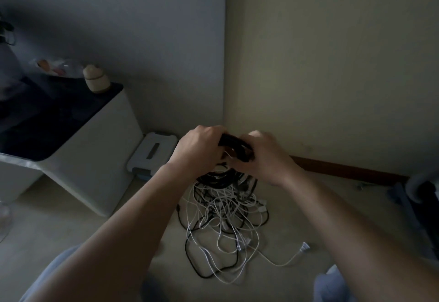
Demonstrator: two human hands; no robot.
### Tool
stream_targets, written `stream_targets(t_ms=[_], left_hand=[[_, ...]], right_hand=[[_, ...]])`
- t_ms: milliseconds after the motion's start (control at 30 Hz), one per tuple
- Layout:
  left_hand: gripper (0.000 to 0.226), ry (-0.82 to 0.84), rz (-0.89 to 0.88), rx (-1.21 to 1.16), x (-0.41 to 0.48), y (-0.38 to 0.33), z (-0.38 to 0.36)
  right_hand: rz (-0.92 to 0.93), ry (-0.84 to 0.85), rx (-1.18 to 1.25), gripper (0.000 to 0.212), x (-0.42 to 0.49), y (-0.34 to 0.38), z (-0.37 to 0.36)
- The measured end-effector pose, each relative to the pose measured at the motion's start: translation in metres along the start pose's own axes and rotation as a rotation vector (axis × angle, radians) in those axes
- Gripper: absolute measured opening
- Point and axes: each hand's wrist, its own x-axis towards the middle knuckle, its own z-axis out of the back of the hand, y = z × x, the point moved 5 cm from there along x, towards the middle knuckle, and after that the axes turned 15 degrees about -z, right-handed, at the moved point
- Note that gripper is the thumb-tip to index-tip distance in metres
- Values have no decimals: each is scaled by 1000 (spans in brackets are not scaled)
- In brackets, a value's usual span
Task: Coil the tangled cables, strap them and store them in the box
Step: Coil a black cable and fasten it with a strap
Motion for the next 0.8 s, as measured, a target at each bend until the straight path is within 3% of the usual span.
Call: stream_targets(t_ms=[100,167,300,400,467,533,600,700,800], left_hand=[[32,-55,37,-6,-2,2,2],[33,-84,58,-8,-2,3,2],[35,-109,92,-18,-2,9,-1],[35,-151,125,-62,-3,15,-1],[34,-169,125,-88,-4,18,0],[33,-153,110,-86,-4,17,-2],[31,-130,105,-59,-4,18,-5],[25,-119,170,-27,-8,27,-6],[26,-175,244,-82,-12,40,0]], right_hand=[[-143,-47,-133,49,1,-13,1],[-143,20,-71,63,2,-13,1],[-136,201,214,62,5,-16,-7],[-215,254,659,67,5,-22,-12],[-320,279,976,49,4,-26,-14],[-382,211,1111,21,5,-29,-14],[-481,92,1125,14,7,-39,-15],[-588,50,1134,27,10,-58,-13],[-702,-77,875,35,12,-89,-5]])
